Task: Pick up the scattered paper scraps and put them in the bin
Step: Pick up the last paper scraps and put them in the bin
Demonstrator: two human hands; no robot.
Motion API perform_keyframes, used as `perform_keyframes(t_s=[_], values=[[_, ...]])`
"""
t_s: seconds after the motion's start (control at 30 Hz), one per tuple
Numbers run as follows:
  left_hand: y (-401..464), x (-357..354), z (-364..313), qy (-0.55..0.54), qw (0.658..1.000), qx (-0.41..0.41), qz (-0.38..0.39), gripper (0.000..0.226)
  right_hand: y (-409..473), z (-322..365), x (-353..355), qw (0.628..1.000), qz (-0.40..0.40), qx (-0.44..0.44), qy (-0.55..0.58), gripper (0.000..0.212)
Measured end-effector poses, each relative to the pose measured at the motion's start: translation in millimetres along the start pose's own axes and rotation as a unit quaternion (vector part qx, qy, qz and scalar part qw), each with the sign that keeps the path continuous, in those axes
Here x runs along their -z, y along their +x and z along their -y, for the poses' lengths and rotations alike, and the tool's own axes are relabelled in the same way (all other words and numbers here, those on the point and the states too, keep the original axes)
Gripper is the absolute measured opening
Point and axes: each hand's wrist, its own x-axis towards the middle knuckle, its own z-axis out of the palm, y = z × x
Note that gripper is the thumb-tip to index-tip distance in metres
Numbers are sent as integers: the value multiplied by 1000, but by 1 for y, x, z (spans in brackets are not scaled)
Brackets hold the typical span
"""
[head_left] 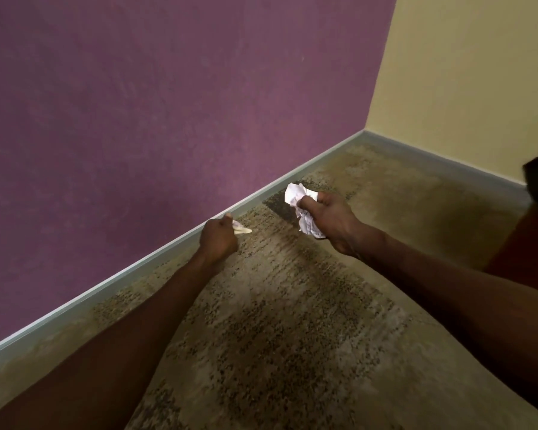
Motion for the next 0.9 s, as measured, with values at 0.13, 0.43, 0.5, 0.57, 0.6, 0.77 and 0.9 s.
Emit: perform_keyframes(t_s=[0.13, 0.43, 0.5, 0.57, 0.6, 0.77, 0.9], values=[[-20, -26, -57, -80, 997, 6, 11, 33, -18, 34, 23, 999, -22, 27, 3, 22], [-79, -101, -157, -97, 989, -81, 77, 36, -51, 82, 92, 989, -127, 63, 37, 24], [-99, -125, -174, -98, 986, -93, 95, 41, -61, 89, 113, 983, -164, 69, 44, 21], [-121, -148, -190, -111, 982, -91, 124, 44, -72, 95, 135, 976, -198, 77, 46, 21], [-133, -161, -197, -129, 977, -80, 148, 41, -79, 99, 148, 972, -217, 80, 43, 23], [-187, -225, -229, -226, 939, -10, 258, 24, -117, 119, 209, 944, -305, 110, 59, 20], [-221, -272, -247, -244, 923, -1, 297, 28, -146, 128, 253, 912, -390, 119, 49, 24]])
